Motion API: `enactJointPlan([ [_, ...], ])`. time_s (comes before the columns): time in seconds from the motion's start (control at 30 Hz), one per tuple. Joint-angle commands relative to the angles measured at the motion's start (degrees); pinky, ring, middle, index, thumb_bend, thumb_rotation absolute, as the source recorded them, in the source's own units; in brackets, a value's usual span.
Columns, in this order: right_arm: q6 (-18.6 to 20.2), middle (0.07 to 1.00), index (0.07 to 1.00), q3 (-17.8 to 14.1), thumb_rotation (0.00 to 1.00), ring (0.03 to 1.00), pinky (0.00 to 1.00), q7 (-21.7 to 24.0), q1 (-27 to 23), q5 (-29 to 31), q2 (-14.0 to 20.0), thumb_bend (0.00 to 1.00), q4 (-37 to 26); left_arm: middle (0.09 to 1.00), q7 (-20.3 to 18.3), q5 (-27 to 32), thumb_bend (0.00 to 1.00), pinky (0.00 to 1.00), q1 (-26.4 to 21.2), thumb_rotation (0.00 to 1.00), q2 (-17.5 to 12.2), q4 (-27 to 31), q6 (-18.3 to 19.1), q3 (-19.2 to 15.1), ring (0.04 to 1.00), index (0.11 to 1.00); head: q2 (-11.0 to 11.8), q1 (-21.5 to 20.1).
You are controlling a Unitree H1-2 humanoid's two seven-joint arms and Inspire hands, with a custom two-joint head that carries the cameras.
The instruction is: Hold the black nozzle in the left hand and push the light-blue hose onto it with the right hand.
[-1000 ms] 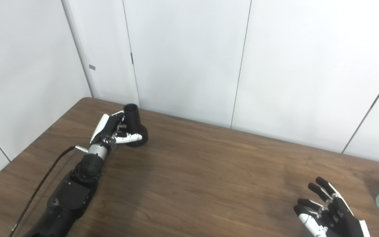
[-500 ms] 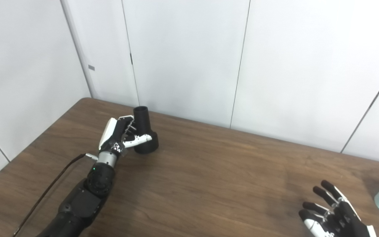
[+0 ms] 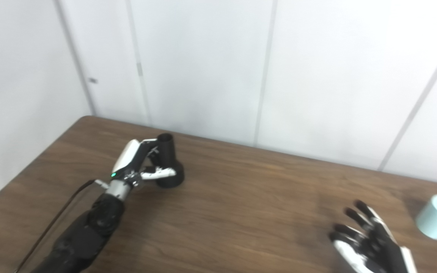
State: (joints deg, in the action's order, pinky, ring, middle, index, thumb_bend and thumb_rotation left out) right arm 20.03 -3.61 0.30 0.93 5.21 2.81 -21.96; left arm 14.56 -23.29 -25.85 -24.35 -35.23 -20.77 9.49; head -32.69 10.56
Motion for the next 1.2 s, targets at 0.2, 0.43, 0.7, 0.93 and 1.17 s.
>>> enactJointPlan([
  [0.2,-14.9,0.741,0.767,0.23,0.0,0.576,0.43,0.65,-3.7,-2.52,1.79,0.58,9.8,0.477,-4.18,-2.34,0.5,0.38,3.56,0.0,4.23,1.37,-5.98,7.3,0.413,0.499,-1.52,-8.16],
  [0.43,-18.73,0.709,0.739,-0.34,0.09,0.567,0.43,0.47,-5.68,-3.35,2.88,0.65,11.98,0.468,-5.05,-4.12,0.5,0.36,2.72,0.0,6.48,3.84,-6.15,15.8,0.415,0.502,-2.87,-12.59],
  [0.7,-22.15,0.704,0.744,-3.18,0.13,0.553,0.43,2.12,-8.49,-0.75,6.62,0.7,14.71,0.462,-0.85,-4.35,0.5,0.35,0.56,0.0,8.67,0.5,-6.15,26.49,0.416,0.501,-3.19,-15.88],
  [0.93,-23.03,0.69,0.712,-4.17,0.04,0.554,0.47,2.79,-10.62,-0.57,9.63,0.74,15.11,0.471,1.16,-3.96,0.5,0.34,-0.36,0.0,10.8,-2.25,-6.15,30.9,0.409,0.5,-3.08,-17.97],
  [1.17,-14.93,0.695,0.722,-4.58,0.08,0.577,0.49,2.42,-12.59,-3.48,12.13,0.73,5.3,0.476,3.56,-6.04,0.5,0.34,0.33,0.0,11.44,-3.63,-6.13,30.86,0.412,0.5,-2.57,-22.22],
])
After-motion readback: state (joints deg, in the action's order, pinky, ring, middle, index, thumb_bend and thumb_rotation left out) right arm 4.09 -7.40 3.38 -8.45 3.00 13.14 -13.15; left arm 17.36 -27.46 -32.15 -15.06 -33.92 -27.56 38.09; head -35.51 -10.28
